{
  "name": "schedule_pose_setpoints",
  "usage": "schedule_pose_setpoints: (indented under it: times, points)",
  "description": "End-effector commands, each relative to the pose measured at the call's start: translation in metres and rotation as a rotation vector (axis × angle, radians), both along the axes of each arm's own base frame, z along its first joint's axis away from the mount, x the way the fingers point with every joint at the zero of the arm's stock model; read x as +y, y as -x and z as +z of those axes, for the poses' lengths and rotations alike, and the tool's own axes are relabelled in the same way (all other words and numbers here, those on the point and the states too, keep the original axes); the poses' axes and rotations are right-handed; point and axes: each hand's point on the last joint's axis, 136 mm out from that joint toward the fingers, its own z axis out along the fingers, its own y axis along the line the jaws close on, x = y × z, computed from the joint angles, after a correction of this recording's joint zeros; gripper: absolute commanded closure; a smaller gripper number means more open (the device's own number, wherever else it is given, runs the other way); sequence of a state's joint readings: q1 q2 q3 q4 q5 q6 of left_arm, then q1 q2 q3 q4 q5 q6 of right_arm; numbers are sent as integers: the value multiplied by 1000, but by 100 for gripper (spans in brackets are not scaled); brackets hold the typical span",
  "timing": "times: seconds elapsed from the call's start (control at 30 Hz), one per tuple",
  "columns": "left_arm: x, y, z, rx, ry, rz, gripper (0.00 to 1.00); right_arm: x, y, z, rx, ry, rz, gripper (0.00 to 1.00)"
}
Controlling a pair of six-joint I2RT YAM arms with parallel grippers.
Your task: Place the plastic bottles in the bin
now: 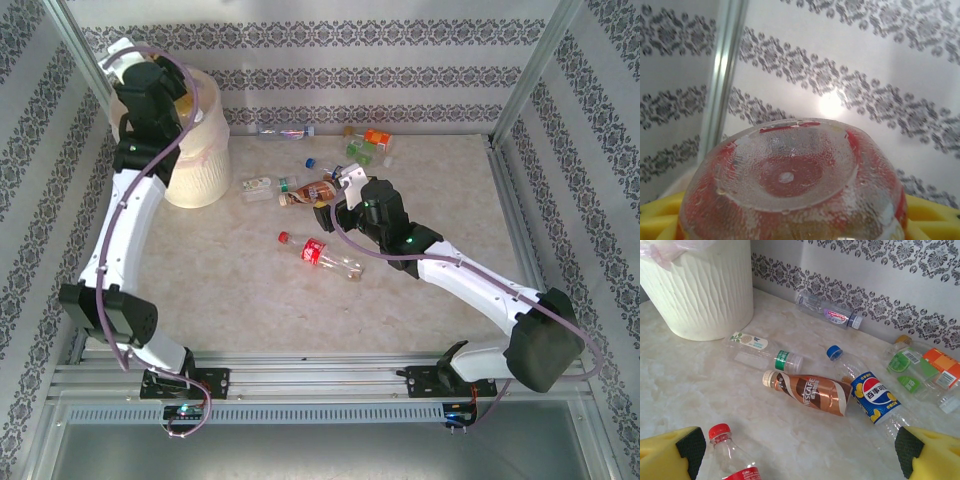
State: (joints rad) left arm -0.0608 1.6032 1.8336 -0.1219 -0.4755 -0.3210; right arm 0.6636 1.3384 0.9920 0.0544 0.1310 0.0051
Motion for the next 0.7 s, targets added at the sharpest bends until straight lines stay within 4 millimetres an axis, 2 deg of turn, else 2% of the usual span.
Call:
schedule_pose_setpoints:
  times: [0.0,0.2,0.3,0.47,0.67]
  points:
    - [16,-10,17,-25,-61,31,38,-5,-3,0,-4,-18,-32,2]
    - [34,-46,-4,98,-159,16,37,-5,-3,-1,-5,-10,-36,2]
    - [38,-61,-16,171,-177,-58,38,-7,-3,-2,-4,1,-41,2]
    - [45,-76,-35,262,-248,-78,38,-10,-4,-2,-7,8,-52,2]
    - [24,-99,-77,387,-294,-283,38,-10,-5,-3,-7,14,-57,2]
